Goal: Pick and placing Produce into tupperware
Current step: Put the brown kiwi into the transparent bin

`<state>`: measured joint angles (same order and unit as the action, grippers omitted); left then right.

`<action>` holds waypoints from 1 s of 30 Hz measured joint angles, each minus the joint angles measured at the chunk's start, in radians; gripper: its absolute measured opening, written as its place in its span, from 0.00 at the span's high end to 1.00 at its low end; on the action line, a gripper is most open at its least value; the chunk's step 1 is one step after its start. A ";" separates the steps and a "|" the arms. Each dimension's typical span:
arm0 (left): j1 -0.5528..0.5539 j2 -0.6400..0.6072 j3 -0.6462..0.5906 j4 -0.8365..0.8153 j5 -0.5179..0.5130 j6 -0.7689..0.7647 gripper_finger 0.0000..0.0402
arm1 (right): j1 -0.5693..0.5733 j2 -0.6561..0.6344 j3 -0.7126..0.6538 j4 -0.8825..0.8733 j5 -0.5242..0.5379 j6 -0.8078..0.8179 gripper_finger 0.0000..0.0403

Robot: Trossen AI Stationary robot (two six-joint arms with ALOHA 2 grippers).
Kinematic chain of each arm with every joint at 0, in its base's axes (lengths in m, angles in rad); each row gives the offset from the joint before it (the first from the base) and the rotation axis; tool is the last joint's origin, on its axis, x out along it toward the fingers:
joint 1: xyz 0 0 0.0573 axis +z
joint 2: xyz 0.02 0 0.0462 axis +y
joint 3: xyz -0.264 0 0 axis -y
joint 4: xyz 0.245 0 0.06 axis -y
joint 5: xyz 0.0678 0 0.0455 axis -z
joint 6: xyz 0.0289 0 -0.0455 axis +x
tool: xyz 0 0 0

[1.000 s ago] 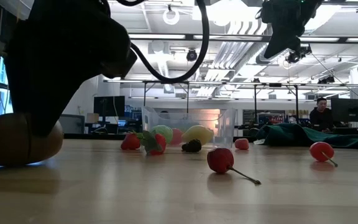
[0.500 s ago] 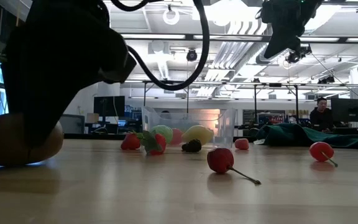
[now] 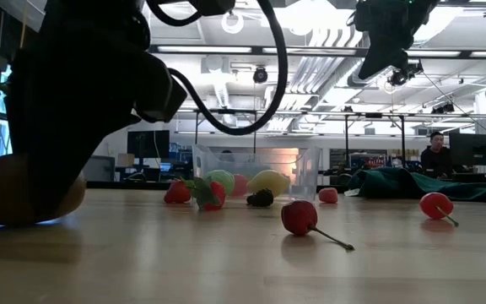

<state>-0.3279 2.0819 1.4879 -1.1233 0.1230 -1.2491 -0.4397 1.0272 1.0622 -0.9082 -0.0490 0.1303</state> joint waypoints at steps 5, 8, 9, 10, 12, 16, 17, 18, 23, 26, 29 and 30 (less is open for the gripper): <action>0.000 0.000 0.000 -0.005 0.000 0.000 0.20 | 0.000 0.000 0.000 0.000 0.000 0.000 1.00; 0.000 0.000 0.000 -0.005 -0.003 0.007 0.21 | 0.000 0.000 0.000 0.000 0.000 0.000 1.00; 0.000 0.000 0.000 -0.006 -0.003 0.010 0.22 | 0.000 0.000 0.000 0.000 0.000 0.000 1.00; 0.000 0.000 0.000 -0.006 -0.003 0.012 0.23 | 0.000 0.000 0.000 0.000 0.000 0.000 1.00; 0.000 0.000 0.000 -0.007 -0.003 0.012 0.26 | 0.000 0.000 0.000 0.000 0.000 0.000 1.00; 0.000 0.000 0.000 -0.007 -0.003 0.011 0.34 | 0.000 0.000 0.000 0.000 0.000 0.000 1.00; 0.000 0.000 0.000 -0.007 -0.003 0.010 0.36 | 0.000 0.000 0.000 0.000 0.000 0.000 1.00; 0.000 0.000 0.000 -0.007 -0.003 0.007 0.38 | 0.000 0.000 0.000 0.000 0.000 0.000 1.00; 0.000 0.000 0.000 -0.010 -0.003 -0.015 0.42 | 0.000 0.000 0.000 0.000 0.000 0.000 1.00; 0.000 0.000 0.000 -0.010 -0.003 -0.015 0.41 | 0.000 0.000 0.000 0.000 0.000 0.000 1.00; 0.000 0.000 0.000 -0.010 -0.003 -0.013 0.37 | 0.000 0.000 0.000 0.000 0.000 0.000 1.00; 0.000 0.000 0.000 -0.010 -0.003 -0.013 0.36 | 0.000 0.000 0.000 0.000 0.000 0.000 1.00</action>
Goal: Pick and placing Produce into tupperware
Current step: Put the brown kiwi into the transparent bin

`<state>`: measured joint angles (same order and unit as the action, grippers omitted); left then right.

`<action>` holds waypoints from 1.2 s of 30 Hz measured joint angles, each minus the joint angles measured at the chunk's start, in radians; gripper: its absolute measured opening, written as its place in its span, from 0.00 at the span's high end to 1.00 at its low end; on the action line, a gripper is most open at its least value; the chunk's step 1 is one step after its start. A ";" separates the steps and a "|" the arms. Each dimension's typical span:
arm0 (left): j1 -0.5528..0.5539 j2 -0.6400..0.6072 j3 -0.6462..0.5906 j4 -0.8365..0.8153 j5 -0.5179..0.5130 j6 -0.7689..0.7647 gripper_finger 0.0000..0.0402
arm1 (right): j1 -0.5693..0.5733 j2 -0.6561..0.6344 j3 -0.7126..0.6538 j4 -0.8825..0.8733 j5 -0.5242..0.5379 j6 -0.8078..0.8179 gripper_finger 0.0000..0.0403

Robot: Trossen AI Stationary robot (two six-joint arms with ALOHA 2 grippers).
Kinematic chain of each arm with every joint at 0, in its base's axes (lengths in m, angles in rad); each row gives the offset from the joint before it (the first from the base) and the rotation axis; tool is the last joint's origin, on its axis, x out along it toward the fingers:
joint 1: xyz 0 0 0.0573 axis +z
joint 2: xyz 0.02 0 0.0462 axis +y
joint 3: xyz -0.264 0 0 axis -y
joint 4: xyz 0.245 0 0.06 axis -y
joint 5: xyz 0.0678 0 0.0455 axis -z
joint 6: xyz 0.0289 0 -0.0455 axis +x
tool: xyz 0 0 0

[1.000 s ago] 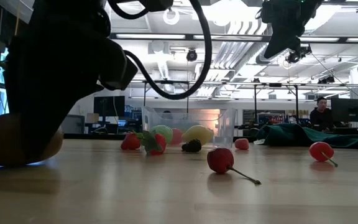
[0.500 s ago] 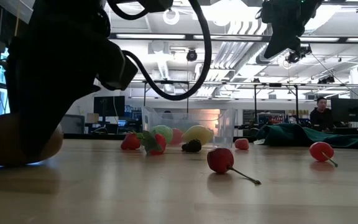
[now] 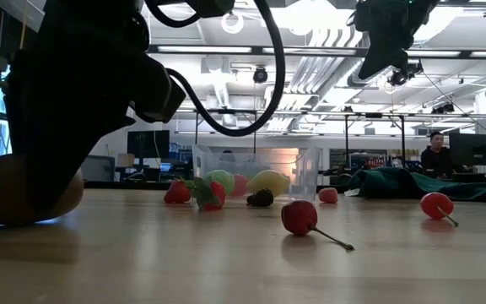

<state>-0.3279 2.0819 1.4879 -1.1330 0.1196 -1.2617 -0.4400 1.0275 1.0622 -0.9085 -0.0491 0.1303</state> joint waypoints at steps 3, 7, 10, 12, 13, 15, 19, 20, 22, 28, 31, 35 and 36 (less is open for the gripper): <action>0.000 0.000 0.000 -0.001 0.000 0.000 0.37 | 0.000 0.000 0.000 0.000 0.000 0.000 1.00; 0.000 0.000 0.000 -0.001 0.001 0.000 0.41 | 0.000 0.000 0.000 0.000 0.000 0.000 1.00; 0.000 0.000 0.000 -0.002 0.003 0.000 0.42 | 0.000 0.000 0.000 0.000 0.000 0.000 1.00; 0.000 0.000 0.000 -0.002 0.003 0.000 0.41 | 0.000 0.000 0.000 0.000 0.000 0.000 1.00; 0.000 0.000 0.000 -0.002 0.003 0.000 0.41 | 0.000 0.000 0.000 0.000 0.000 0.000 1.00; 0.000 0.000 0.000 -0.002 0.003 0.001 0.39 | 0.000 0.000 0.000 0.000 0.000 0.000 1.00; 0.000 0.000 0.000 -0.002 0.004 0.002 0.40 | 0.000 0.000 0.000 0.000 0.000 0.000 1.00; 0.000 0.000 0.000 -0.002 0.007 0.001 0.41 | 0.000 0.000 0.000 0.000 0.000 0.000 1.00; 0.000 0.000 0.000 -0.002 0.014 0.001 0.42 | 0.000 0.000 0.000 0.000 0.000 0.000 1.00; 0.000 -0.001 0.000 -0.004 0.018 0.008 0.41 | 0.000 0.000 0.000 0.000 0.000 0.000 1.00; 0.001 -0.016 0.003 -0.013 -0.008 0.024 0.40 | 0.000 0.000 0.000 0.000 0.000 0.000 1.00; 0.003 -0.047 0.029 -0.053 -0.079 0.024 0.41 | 0.000 0.000 0.000 0.000 0.000 0.000 1.00; 0.007 -0.054 0.041 -0.072 -0.102 0.024 0.41 | 0.000 0.000 0.000 0.000 0.000 0.000 1.00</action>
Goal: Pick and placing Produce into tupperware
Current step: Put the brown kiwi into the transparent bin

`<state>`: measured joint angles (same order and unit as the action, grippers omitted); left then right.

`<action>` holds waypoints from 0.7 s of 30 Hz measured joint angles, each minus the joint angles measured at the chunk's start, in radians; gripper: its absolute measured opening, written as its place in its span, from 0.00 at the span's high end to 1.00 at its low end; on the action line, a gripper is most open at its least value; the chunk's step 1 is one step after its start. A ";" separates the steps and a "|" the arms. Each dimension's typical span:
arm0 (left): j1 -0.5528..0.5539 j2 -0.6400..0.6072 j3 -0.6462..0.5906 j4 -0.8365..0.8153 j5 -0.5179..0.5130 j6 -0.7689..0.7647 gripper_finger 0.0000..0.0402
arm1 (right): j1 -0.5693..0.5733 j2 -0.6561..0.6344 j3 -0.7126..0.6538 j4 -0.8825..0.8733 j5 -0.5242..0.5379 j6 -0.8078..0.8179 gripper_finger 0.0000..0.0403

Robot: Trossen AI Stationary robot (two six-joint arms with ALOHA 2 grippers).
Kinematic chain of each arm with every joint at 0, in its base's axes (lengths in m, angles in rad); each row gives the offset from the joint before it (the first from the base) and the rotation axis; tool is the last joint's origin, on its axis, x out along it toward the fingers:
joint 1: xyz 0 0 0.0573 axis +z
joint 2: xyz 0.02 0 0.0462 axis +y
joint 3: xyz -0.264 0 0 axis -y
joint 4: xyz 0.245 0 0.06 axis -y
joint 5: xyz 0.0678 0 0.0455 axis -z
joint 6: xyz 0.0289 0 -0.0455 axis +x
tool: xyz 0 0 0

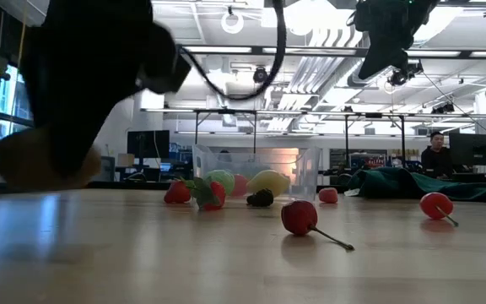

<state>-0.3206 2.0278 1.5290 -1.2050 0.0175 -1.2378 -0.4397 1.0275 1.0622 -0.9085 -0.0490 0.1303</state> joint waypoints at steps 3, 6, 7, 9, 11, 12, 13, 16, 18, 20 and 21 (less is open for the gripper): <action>0.011 -0.025 0.049 -0.068 -0.065 0.014 0.41 | 0.000 0.000 0.000 0.000 0.000 0.000 1.00; 0.032 -0.052 0.113 -0.142 -0.146 0.046 0.41 | 0.000 0.000 0.000 0.000 0.000 0.000 1.00; 0.041 -0.061 0.139 -0.168 -0.178 0.060 0.41 | 0.000 0.000 0.000 0.000 0.000 0.000 1.00; 0.061 -0.074 0.204 -0.228 -0.247 0.092 0.41 | 0.000 0.000 0.000 0.000 0.000 0.000 1.00; 0.083 -0.082 0.281 -0.297 -0.326 0.134 0.41 | 0.000 0.000 0.000 0.000 0.000 0.000 1.00; 0.094 -0.084 0.324 -0.327 -0.366 0.159 0.41 | 0.000 0.000 0.000 0.000 0.000 0.000 1.00; 0.106 -0.085 0.372 -0.356 -0.411 0.187 0.41 | 0.000 0.000 0.000 0.000 0.000 0.000 1.00; 0.145 -0.087 0.502 -0.362 -0.542 0.306 0.42 | 0.000 0.000 0.000 0.000 0.000 0.000 1.00; 0.173 -0.093 0.582 -0.367 -0.601 0.409 0.42 | 0.000 0.000 0.000 0.000 0.000 0.000 1.00; 0.205 -0.100 0.663 -0.338 -0.637 0.517 0.42 | 0.000 0.000 0.000 0.000 0.000 0.000 1.00; 0.223 -0.102 0.697 -0.322 -0.642 0.571 0.42 | 0.000 0.000 0.000 0.000 0.000 0.000 1.00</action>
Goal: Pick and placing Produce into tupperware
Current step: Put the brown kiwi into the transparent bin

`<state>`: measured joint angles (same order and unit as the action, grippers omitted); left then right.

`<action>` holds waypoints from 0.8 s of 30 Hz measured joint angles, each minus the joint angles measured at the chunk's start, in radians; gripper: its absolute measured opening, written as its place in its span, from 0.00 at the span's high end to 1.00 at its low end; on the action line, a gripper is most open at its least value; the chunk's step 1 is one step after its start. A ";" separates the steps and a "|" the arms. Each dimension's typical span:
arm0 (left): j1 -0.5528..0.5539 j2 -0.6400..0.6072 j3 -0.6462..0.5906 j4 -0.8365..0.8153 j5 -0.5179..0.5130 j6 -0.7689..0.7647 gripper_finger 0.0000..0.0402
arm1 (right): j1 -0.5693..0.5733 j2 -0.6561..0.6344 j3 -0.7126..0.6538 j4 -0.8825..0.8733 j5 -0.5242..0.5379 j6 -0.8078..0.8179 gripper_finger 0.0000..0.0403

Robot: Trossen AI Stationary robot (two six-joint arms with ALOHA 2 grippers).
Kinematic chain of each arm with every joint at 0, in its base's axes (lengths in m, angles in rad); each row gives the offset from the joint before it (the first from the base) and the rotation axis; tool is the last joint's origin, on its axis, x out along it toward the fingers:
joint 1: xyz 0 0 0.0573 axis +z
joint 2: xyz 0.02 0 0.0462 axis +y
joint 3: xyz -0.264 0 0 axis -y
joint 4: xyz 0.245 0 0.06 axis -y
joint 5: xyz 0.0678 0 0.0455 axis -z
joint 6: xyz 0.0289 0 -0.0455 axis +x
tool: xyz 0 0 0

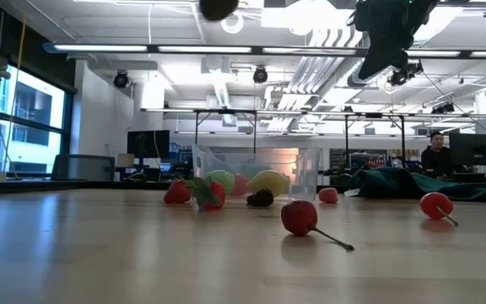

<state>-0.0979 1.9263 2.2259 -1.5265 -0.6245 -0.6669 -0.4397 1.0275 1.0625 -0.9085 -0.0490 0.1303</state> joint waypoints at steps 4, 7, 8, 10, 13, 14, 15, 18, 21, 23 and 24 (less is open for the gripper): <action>0.067 0.003 0.075 0.087 0.012 0.175 0.42 | 0.000 0.000 0.000 0.000 0.000 0.000 1.00; 0.121 0.004 0.067 0.143 0.088 0.265 0.42 | 0.000 0.000 0.000 0.000 0.000 0.000 1.00; 0.143 0.009 0.061 0.146 0.136 0.291 0.42 | 0.000 0.000 0.000 0.000 0.000 0.000 1.00; 0.177 0.036 0.044 0.151 0.218 0.323 0.42 | 0.000 0.000 0.000 0.000 0.000 0.000 1.00; 0.222 0.106 -0.002 0.151 0.298 0.360 0.42 | 0.000 0.000 0.000 0.000 0.000 0.000 1.00; 0.233 0.129 -0.017 0.169 0.320 0.373 0.42 | 0.000 0.000 0.000 0.000 0.000 0.000 1.00; 0.247 0.151 -0.035 0.188 0.347 0.392 0.42 | 0.000 0.000 0.000 0.000 0.000 0.000 1.00; 0.283 0.216 -0.071 0.282 0.424 0.453 0.42 | 0.000 0.000 0.000 0.000 0.000 0.000 1.00; 0.313 0.285 -0.092 0.316 0.497 0.488 0.42 | 0.000 0.000 0.000 -0.006 0.004 -0.001 1.00; 0.328 0.316 -0.107 0.328 0.538 0.498 0.42 | -0.001 0.000 0.000 -0.006 0.006 0.000 1.00; 0.333 0.329 -0.110 0.333 0.550 0.508 0.42 | -0.001 0.000 0.000 -0.008 0.007 0.000 1.00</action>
<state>0.2347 2.2552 2.1154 -1.1933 -0.0747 -0.1587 -0.4404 1.0277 1.0622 -0.9161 -0.0423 0.1299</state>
